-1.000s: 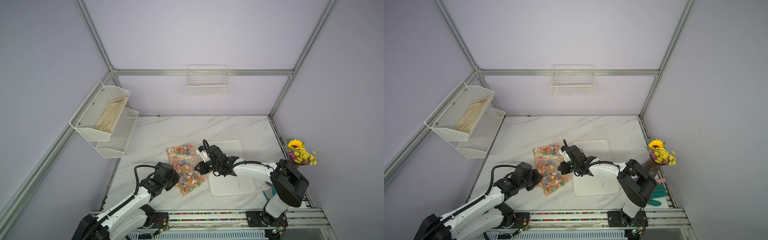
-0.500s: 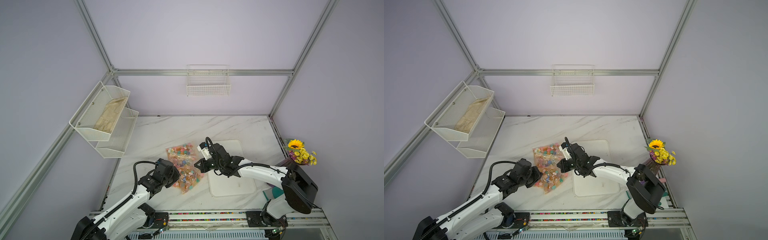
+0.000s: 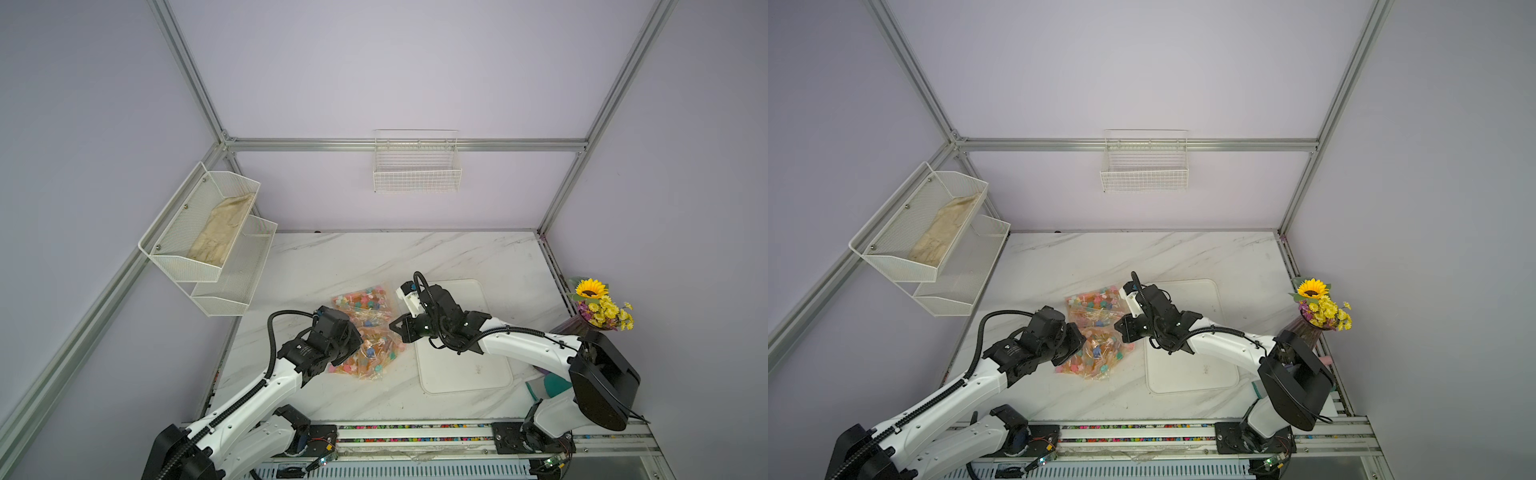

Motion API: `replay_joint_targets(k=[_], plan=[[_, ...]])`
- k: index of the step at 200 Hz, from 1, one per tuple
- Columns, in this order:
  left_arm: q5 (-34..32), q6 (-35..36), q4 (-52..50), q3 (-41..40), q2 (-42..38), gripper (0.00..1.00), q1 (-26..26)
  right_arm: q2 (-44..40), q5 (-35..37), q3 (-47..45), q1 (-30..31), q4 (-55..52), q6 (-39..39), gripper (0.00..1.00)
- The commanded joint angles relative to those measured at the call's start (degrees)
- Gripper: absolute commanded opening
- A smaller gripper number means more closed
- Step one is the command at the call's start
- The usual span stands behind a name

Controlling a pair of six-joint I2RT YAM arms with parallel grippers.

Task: Pour candies out of the ziploc bag
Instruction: Pick up the ziploc bag from the center of the board.

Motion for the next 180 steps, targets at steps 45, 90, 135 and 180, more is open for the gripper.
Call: replay_joint_targets(k=[45, 90, 135, 180], plan=[[-1.1, 2.2, 1.4, 6.3, -0.5, 0.00, -0.2, -2.8, 0.7, 5.1, 0.0, 2.8, -1.8, 0.00], [-1.1, 3.3, 1.9, 8.1, 0.8, 0.00, -0.2, -3.3, 3.0, 6.3, 0.0, 2.2, -1.2, 0.00], [-0.9, 5.8, 2.3, 13.1, 4.9, 0.00, -0.2, -5.9, 8.8, 5.3, -0.2, 1.0, 1.3, 0.00], [-0.1, 8.6, 3.3, 19.0, 10.3, 0.00, -0.2, -11.7, 14.4, 2.3, -2.0, 0.5, 3.7, 0.00]])
